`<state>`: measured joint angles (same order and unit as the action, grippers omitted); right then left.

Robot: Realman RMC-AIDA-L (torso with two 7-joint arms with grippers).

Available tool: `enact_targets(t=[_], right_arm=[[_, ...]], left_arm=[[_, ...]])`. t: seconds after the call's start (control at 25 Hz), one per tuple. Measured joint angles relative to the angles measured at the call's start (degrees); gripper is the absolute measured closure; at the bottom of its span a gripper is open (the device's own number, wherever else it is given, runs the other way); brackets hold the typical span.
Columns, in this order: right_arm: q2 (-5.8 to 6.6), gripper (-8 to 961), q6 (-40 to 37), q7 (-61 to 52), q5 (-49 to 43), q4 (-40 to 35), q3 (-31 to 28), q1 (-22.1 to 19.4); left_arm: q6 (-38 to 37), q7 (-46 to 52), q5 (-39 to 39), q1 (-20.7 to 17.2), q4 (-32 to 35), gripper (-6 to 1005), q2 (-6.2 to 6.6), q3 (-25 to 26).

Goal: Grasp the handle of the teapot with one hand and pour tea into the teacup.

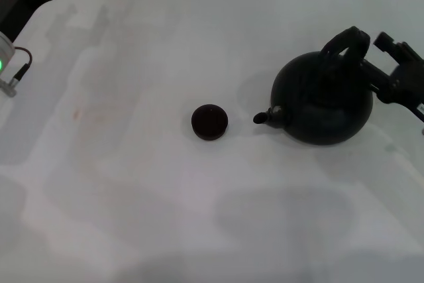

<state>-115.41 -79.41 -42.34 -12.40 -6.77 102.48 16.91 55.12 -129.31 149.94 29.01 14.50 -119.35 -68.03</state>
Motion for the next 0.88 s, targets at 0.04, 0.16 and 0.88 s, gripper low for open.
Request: enact_targets(t=[0.04, 0.16, 0.88], right_arm=[[0.00, 114, -0.26, 0.15, 0.12, 0.02, -0.12, -0.51], [0.07, 80, -0.27, 0.50, 0.21, 0.01, -0.81, -2.05], [-0.77, 104, 1.61, 21.25, 4.95, -1.51, -19.85, -1.25]], left_arm=[[0.00, -0.01, 0.00, -0.01, 0.00, 272, 0.00, 0.01], [0.07, -0.02, 0.00, -0.01, 0.00, 272, 0.00, 0.10], [0.04, -0.41, 0.29, -0.31, 0.03, 272, -0.14, 0.40]])
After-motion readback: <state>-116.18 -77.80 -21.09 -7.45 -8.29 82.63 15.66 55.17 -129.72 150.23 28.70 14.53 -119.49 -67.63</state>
